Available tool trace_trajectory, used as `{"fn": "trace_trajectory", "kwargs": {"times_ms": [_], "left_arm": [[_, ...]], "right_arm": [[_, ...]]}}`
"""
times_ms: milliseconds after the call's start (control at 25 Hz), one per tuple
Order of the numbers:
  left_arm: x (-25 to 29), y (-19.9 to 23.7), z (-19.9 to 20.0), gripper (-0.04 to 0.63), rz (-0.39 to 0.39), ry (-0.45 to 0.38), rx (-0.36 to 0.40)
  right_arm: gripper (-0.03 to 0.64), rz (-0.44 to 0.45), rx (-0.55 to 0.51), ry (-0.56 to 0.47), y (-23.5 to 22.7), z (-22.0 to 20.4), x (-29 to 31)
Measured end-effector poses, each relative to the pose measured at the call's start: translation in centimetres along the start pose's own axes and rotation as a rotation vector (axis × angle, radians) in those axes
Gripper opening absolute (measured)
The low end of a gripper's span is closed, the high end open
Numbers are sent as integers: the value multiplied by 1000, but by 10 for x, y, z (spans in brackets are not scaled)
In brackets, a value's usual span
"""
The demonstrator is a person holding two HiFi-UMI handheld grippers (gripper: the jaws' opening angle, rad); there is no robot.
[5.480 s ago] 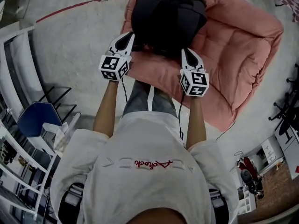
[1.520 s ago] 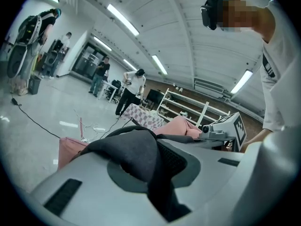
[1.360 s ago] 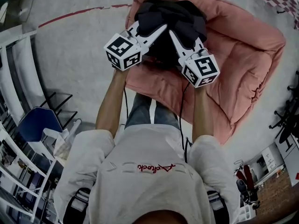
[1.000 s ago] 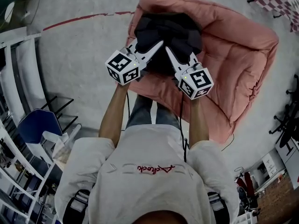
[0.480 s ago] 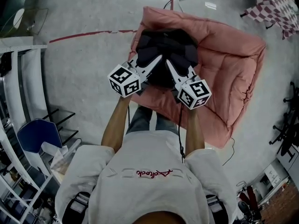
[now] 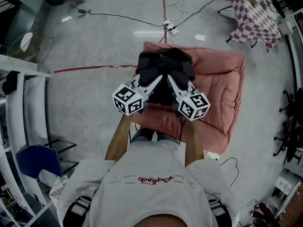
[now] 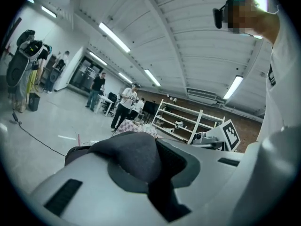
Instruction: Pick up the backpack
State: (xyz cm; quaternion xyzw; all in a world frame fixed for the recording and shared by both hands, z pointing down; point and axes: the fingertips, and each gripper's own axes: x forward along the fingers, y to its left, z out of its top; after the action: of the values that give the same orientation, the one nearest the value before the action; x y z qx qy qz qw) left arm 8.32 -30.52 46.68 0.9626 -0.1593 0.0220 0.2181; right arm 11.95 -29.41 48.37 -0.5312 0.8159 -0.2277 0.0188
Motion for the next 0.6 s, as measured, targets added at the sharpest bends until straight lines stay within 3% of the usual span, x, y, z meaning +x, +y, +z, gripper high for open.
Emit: {"fn": "trace_trajectory", "kwargs": {"times_ms": [160, 600], "left_arm": [[-1, -20, 49, 52, -7, -36, 20], [-25, -65, 104, 51, -68, -116, 122]], "right_arm": [[49, -8, -29, -20, 16, 48, -13], [49, -54, -102, -128, 55, 101, -43]]}}
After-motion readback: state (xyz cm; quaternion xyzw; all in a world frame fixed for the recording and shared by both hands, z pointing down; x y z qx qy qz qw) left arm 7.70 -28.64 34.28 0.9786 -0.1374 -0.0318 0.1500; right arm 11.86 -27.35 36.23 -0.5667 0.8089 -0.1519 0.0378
